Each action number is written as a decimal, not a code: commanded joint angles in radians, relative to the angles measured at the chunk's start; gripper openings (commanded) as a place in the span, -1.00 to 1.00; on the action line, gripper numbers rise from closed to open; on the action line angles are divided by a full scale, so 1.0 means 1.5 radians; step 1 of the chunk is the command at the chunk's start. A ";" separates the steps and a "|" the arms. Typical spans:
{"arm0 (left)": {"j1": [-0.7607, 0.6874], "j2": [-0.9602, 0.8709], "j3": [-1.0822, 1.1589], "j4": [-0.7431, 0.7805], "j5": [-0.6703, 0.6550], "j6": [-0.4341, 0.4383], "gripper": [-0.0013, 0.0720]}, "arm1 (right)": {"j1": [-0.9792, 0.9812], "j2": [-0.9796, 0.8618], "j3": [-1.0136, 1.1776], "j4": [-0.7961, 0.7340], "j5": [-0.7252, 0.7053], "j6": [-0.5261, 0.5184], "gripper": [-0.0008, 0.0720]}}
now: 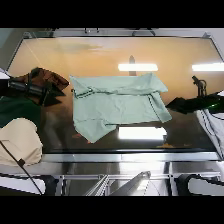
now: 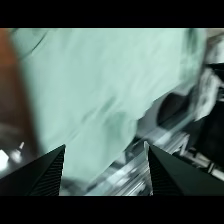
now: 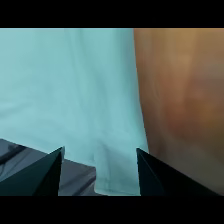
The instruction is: Fold the shirts.
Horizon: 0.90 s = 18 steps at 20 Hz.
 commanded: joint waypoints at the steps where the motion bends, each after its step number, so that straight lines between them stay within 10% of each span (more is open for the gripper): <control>1: -0.008 0.064 -0.150 0.110 0.032 -0.026 0.53 | 0.006 -0.016 -0.042 -0.039 -0.013 0.007 0.40; 10: -0.161 0.069 -0.280 0.109 0.184 -0.025 0.49 | 0.071 -0.046 -0.040 -0.039 -0.008 0.007 0.40; 13: -0.177 0.069 -0.279 0.108 0.207 -0.007 -0.85 | 0.052 -0.039 -0.040 -0.048 -0.002 0.007 0.40; 18: -0.146 0.069 -0.279 0.109 0.213 -0.006 -0.88 | -0.020 -0.009 -0.040 -0.050 0.022 0.011 0.40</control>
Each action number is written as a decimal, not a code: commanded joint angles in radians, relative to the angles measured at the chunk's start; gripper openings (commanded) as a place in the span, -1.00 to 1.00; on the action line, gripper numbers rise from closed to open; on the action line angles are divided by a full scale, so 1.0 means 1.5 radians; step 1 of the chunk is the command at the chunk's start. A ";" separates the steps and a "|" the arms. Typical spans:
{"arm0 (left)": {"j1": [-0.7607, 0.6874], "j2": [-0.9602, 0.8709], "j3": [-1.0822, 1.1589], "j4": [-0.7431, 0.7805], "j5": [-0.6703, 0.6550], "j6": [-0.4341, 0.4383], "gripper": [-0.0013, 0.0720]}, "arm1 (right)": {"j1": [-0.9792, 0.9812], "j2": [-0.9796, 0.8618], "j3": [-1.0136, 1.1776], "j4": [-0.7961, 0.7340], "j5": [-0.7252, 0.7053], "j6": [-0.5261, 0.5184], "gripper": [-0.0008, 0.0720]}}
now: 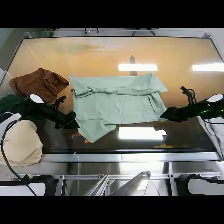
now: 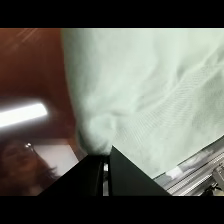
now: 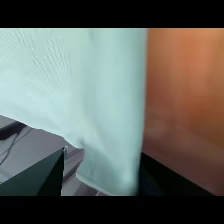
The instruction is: Fold the shirts.
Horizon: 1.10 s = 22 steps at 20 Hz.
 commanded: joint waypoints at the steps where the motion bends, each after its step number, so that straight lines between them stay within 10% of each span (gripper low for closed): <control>1: 0.024 0.000 -0.002 0.002 0.011 0.004 -0.88 | -0.047 0.031 0.003 0.003 0.016 0.008 0.40; 11: 0.046 0.000 -0.002 0.000 0.009 0.026 -0.88 | 0.050 -0.032 0.000 0.054 -0.018 0.018 0.38; 13: 0.053 0.005 -0.001 -0.025 -0.005 0.043 -0.88 | 0.077 -0.045 0.000 0.102 0.015 0.000 -0.90; 22: 0.278 0.336 0.214 -0.750 -0.354 0.285 -0.90 | -0.101 0.345 0.154 0.606 0.292 -0.063 -0.92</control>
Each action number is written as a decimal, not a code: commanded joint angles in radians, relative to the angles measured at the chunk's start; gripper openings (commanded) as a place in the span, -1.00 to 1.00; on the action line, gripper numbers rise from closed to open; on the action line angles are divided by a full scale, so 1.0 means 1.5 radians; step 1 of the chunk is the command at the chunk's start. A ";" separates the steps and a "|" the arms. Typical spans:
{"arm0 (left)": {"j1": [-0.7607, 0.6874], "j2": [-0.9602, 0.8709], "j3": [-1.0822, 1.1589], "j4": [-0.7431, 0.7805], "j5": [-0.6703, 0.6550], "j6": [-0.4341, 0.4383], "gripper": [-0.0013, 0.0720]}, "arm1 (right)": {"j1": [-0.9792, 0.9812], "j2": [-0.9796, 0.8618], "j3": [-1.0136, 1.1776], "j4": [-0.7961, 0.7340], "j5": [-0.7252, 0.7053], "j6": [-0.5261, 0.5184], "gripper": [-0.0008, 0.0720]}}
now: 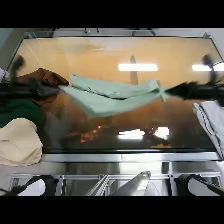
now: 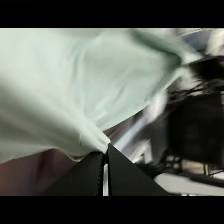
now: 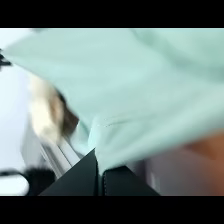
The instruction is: Fold the shirts.
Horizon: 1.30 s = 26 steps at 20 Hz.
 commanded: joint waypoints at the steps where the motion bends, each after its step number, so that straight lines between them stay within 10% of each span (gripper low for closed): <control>1: 0.132 0.155 0.129 -0.447 -0.144 0.098 -0.90 | -0.128 0.199 0.082 0.292 0.053 -0.024 -0.92; 4: 0.323 0.237 0.242 -0.706 -0.129 0.096 -0.89 | -0.285 0.338 0.153 0.428 -0.044 -0.060 -0.92; 9: 0.439 0.222 0.354 -0.706 -0.106 0.033 -0.89 | -0.355 0.397 0.229 0.417 -0.159 -0.108 -0.92; 15: 0.085 0.049 0.404 -0.265 -0.028 0.012 -0.89 | -0.190 0.259 0.219 0.201 -0.166 -0.123 -0.92; 19: -0.060 -0.120 0.404 0.026 0.143 0.022 -0.89 | 0.042 0.092 0.112 -0.048 -0.389 -0.123 -0.92; 26: -0.109 -0.411 0.430 0.080 0.283 0.079 -0.71 | 0.131 -0.271 0.126 0.025 -0.639 -0.166 -0.86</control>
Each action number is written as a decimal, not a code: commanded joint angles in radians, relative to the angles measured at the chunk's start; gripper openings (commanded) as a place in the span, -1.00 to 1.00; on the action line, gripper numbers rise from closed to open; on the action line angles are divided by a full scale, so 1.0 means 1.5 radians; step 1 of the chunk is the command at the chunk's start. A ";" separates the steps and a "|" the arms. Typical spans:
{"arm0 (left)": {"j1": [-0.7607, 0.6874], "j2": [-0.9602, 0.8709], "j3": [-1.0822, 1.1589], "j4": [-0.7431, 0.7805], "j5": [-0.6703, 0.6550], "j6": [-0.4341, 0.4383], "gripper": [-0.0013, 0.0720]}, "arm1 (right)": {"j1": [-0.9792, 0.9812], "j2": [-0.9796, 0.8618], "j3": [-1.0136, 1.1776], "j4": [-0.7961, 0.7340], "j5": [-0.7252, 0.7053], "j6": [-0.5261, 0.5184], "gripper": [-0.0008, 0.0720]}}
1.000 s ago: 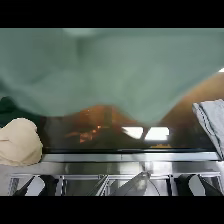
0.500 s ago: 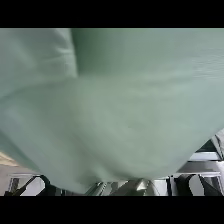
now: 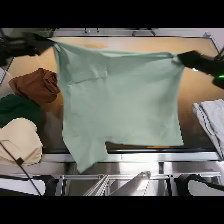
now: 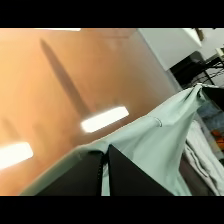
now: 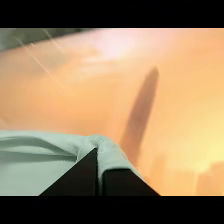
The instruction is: Fold the shirts.
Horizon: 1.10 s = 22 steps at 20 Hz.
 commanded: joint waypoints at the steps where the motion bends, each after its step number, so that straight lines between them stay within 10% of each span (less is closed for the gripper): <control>1: -0.021 -0.125 0.041 0.040 0.061 0.026 0.02 | 0.025 -0.145 0.028 0.028 -0.094 -0.023 -0.26; 2: -0.017 -0.143 0.068 0.040 0.045 0.016 0.84 | 0.015 -0.149 0.037 0.028 -0.086 -0.023 0.25; 3: -0.007 -0.155 0.096 0.043 0.016 -0.008 0.98 | -0.001 -0.140 0.046 0.027 -0.053 -0.023 0.21; 12: 0.102 -0.059 -0.046 0.249 -0.254 -0.193 0.73 | -0.263 -0.021 -0.112 -0.292 0.404 0.253 0.20; 22: 0.171 0.105 -0.461 0.379 -0.172 -0.188 0.74 | -0.319 -0.053 -0.322 -0.465 0.392 0.248 0.21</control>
